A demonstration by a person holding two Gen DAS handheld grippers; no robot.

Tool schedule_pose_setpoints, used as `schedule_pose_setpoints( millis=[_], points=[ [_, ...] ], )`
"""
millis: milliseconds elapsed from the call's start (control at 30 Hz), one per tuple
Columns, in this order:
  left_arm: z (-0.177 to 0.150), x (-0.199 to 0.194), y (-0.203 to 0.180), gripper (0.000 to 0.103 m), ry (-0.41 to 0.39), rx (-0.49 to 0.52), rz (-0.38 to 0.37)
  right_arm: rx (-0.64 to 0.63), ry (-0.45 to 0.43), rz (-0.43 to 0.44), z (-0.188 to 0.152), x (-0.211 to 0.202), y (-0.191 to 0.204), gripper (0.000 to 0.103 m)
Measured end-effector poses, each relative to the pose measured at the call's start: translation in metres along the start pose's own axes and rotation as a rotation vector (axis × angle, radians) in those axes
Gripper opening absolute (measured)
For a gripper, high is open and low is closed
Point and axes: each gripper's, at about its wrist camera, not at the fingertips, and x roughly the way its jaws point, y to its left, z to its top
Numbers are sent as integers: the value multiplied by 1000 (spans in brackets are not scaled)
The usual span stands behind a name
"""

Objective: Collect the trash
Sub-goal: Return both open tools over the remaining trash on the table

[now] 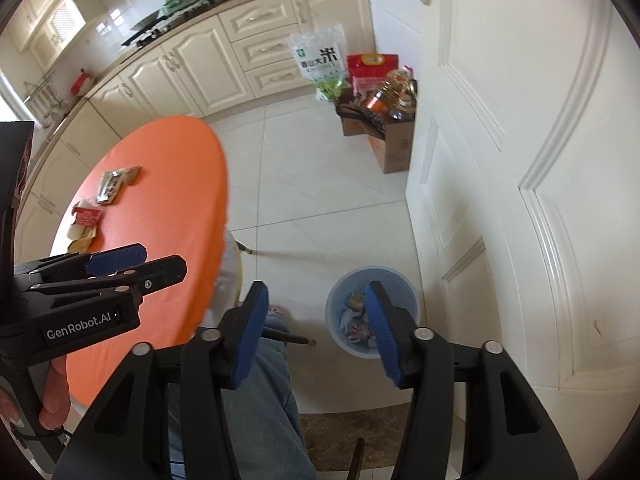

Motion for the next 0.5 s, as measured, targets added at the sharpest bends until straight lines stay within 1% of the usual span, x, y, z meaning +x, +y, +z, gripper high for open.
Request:
schedule_pose_setpoints(
  millis=[33,100,233,367,467,500],
  points=[
    [-4,-5,8,52,-8,-10,4,-13,-10,4,0,-3,8,63],
    [-16,-20,27,52,-30,-43,13,-43,-28,11,1,-8,28,64],
    [-40,-47,65,54,-66,-110,39,-87,-49,41,6,-13,65,80],
    [-66,-78,108,57,-95,-197,63,-140,-57,84,10,-13,107,87],
    [-86,-104,145,65,-130,-263,93,-171,-50,131,10,-8,139,90],
    [-95,-113,159,66,-142,-290,107,-183,-45,141,10,-5,149,91]
  ],
)
